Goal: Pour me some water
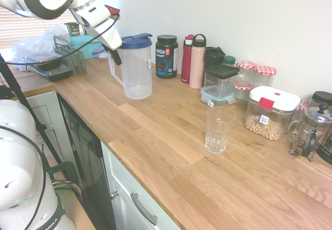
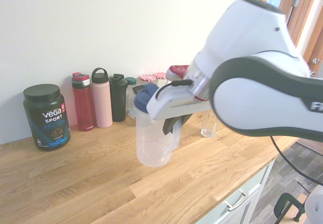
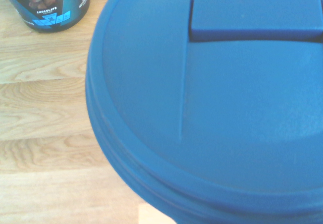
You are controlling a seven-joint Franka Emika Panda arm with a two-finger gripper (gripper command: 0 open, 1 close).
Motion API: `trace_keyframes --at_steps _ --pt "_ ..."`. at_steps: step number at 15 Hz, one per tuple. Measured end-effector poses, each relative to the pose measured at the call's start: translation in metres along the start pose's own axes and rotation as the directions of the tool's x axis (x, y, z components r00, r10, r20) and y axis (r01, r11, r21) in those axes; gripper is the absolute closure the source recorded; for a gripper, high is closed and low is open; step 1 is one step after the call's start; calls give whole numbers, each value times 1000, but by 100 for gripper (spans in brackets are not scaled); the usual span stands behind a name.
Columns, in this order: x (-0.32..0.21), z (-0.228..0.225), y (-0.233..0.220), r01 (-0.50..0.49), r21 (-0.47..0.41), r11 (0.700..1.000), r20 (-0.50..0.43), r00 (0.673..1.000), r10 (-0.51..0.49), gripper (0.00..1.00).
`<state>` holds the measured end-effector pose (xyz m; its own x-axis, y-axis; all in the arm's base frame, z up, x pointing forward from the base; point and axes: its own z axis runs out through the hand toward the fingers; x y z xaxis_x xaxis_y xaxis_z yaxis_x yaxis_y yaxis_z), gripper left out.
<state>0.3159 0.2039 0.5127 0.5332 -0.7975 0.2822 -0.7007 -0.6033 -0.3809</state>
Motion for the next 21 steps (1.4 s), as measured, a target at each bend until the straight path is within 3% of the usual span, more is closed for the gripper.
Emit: trace_keyframes --at_steps 3,13,14,21 --pt "-7 22 -19 -11 -35 999 1 1000 11 100" --pt "5 76 -24 -20 -17 1000 18 1000 20 100" --pt "6 81 -25 -18 -18 1000 19 1000 18 0" --pt "16 95 -28 -12 -18 1000 12 1000 12 0"
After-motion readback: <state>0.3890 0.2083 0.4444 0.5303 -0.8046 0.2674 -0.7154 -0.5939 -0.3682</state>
